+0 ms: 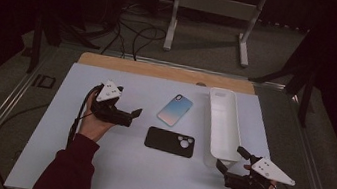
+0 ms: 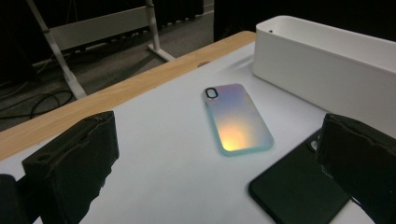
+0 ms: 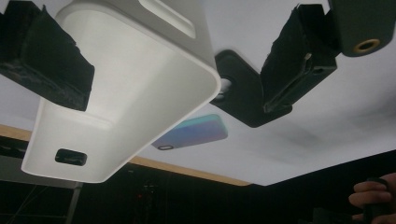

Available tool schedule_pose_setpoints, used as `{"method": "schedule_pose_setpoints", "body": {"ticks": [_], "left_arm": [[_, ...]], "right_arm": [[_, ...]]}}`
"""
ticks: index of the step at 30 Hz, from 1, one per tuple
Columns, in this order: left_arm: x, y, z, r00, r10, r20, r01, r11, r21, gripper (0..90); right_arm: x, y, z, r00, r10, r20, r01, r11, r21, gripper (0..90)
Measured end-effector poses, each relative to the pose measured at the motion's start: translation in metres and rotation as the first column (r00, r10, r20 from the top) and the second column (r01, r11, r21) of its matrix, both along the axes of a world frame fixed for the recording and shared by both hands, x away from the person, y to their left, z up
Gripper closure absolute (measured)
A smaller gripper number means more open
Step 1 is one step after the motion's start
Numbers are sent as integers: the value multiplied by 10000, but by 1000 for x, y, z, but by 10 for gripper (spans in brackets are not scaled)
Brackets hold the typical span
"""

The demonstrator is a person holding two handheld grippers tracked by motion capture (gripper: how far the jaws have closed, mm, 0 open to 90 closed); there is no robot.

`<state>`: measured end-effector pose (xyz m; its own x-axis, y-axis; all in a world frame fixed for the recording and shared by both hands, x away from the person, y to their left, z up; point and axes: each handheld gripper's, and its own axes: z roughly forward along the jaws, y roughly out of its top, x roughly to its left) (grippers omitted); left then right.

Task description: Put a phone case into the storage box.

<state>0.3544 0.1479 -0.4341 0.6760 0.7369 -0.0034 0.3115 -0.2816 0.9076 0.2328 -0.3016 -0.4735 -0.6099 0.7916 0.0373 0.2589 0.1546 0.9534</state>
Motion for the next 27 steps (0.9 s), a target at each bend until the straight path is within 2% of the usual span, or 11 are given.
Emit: {"method": "schedule_pose_setpoints", "body": {"ticks": [7,12,21,27], "left_arm": [[17,-3,-2,9997,76,-213,-80,9998,-165,0],[29,-10,-5,9990,219,-388,-221,9997,-54,0],[42,-29,-10,9981,210,-576,-209,9998,29,0],[49,-43,-16,9966,45,-820,-29,9998,187,0]], "right_arm": [[0,1,-1,10000,5,7,-5,10000,-27,95],[0,1,-1,10000,2,-31,-2,10000,-13,95],[0,1,-1,10000,20,11,-20,10000,-29,95],[0,1,-1,10000,32,-9,-32,10000,-47,95]]}}
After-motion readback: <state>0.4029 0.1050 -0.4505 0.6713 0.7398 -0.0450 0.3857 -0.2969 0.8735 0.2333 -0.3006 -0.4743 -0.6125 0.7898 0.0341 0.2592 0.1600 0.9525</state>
